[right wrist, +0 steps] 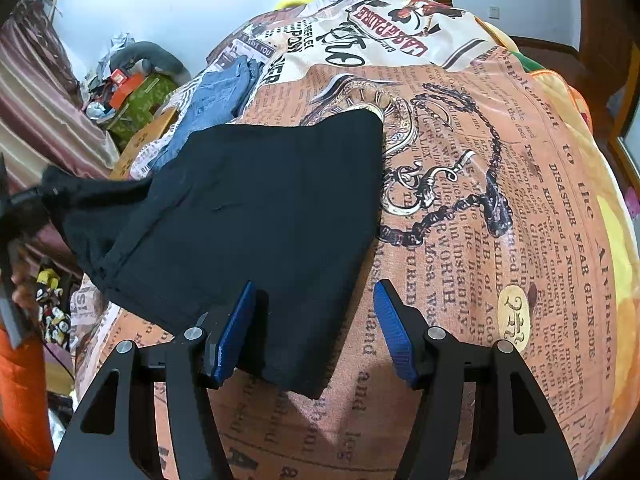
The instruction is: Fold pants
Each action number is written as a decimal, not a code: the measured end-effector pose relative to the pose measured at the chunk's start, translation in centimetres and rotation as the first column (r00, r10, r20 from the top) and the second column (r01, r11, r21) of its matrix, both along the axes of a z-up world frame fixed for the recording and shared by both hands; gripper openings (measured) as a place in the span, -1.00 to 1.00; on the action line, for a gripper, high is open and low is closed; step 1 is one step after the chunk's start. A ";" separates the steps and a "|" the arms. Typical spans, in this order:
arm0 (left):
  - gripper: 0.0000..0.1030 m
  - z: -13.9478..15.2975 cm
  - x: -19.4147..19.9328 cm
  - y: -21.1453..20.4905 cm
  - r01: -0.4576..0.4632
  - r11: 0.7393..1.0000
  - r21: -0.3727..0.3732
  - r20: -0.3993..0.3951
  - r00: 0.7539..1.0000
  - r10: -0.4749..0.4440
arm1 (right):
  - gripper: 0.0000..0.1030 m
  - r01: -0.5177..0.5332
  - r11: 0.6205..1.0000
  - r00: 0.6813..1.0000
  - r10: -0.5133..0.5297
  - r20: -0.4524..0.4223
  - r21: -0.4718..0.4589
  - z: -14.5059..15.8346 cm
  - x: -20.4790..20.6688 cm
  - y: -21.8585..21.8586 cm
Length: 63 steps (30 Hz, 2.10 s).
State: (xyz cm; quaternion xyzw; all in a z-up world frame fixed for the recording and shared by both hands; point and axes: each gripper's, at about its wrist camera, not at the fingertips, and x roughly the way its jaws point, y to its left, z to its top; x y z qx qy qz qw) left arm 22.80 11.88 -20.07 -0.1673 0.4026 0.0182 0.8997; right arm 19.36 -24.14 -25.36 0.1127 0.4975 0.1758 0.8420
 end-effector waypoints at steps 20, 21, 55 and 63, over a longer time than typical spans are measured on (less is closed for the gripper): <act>-0.83 2.9 3.5 -21.2 0.483 0.873 0.061 0.027 0.874 -0.485 | 0.12 0.000 1.000 1.000 0.000 0.014 0.010 0.2 -0.8 0.2; -0.83 2.0 3.5 -22.2 0.504 0.862 0.056 0.002 0.863 -0.505 | 0.12 0.000 1.000 1.000 -0.001 0.014 0.011 0.2 -0.9 0.2; 0.61 0.2 5.7 -17.8 0.416 0.908 0.058 -0.104 0.907 -0.409 | 0.12 -0.004 1.000 1.000 0.004 0.012 -0.004 1.4 -3.0 -0.4; 0.62 -4.8 14.6 -17.0 0.363 0.901 0.238 -0.258 0.918 -0.302 | 0.12 -0.002 1.000 1.000 0.002 -0.006 0.005 0.8 -2.6 -0.5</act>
